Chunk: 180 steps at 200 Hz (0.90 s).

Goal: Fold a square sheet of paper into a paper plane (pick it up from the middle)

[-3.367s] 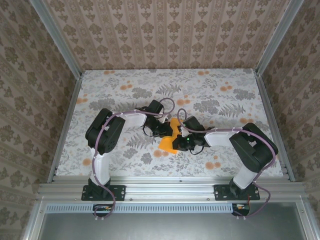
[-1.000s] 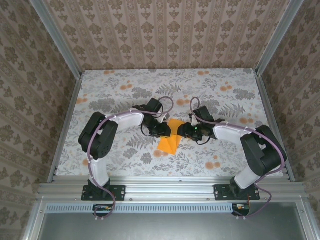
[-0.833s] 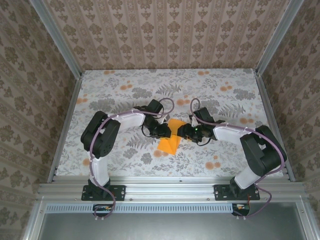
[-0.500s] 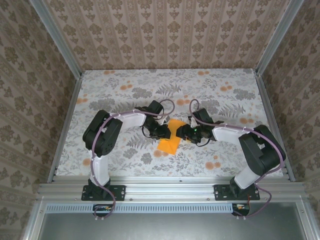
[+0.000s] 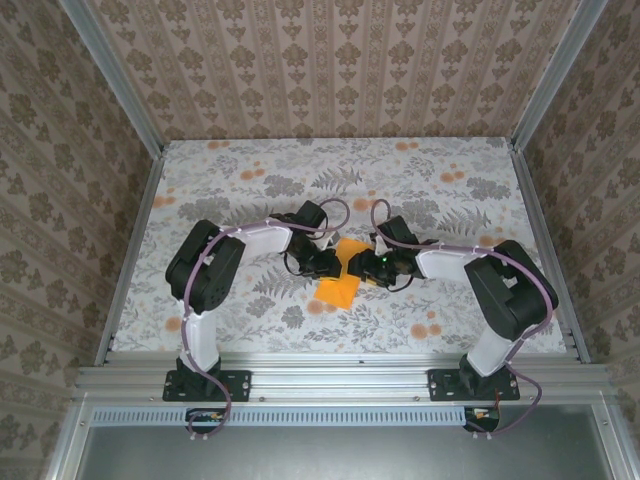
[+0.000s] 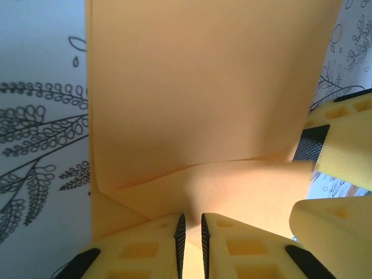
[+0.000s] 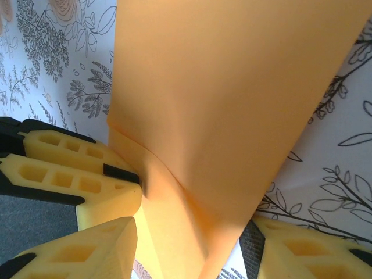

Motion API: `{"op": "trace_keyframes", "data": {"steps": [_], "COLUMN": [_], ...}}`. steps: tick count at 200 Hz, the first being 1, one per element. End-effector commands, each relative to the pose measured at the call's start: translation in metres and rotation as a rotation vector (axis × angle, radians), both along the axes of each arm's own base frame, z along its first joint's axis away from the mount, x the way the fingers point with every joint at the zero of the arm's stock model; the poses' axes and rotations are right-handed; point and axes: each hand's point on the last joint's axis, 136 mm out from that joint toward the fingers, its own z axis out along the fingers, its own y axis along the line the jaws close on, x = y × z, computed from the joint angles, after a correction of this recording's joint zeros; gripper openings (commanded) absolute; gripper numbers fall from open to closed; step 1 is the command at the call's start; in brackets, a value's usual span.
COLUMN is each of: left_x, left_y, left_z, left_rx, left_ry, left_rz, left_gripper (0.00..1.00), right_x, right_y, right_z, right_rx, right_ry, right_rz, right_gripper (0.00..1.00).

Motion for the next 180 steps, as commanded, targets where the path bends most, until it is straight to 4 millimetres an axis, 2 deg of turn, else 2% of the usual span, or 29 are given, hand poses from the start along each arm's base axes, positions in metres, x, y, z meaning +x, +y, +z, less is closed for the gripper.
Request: {"op": "trace_keyframes", "data": {"steps": [1, 60, 100, 151, 180], "left_x": [-0.008, -0.009, -0.007, -0.004, 0.002], "left_y": [0.013, 0.016, 0.015, 0.014, 0.011], "left_z": [-0.024, -0.025, -0.024, -0.017, -0.001], "left_rx": [0.071, 0.067, 0.048, 0.024, -0.008], "left_ry": [0.025, 0.033, 0.037, 0.033, 0.010], "left_rz": [-0.016, -0.007, 0.005, 0.021, 0.035], "left_gripper": [0.19, 0.19, 0.19, 0.19, 0.21], "right_x": [0.004, -0.002, -0.016, -0.019, -0.016], "right_y": [0.018, 0.022, 0.020, 0.025, 0.027], "right_z": [0.008, 0.021, 0.011, 0.011, 0.016], "right_rx": [0.060, 0.144, 0.136, 0.157, 0.167], "right_ry": [-0.012, -0.019, 0.011, 0.011, -0.002], "right_rz": [0.023, 0.003, 0.007, 0.010, 0.014], "right_gripper": [0.53, 0.51, 0.47, 0.29, 0.16]}}
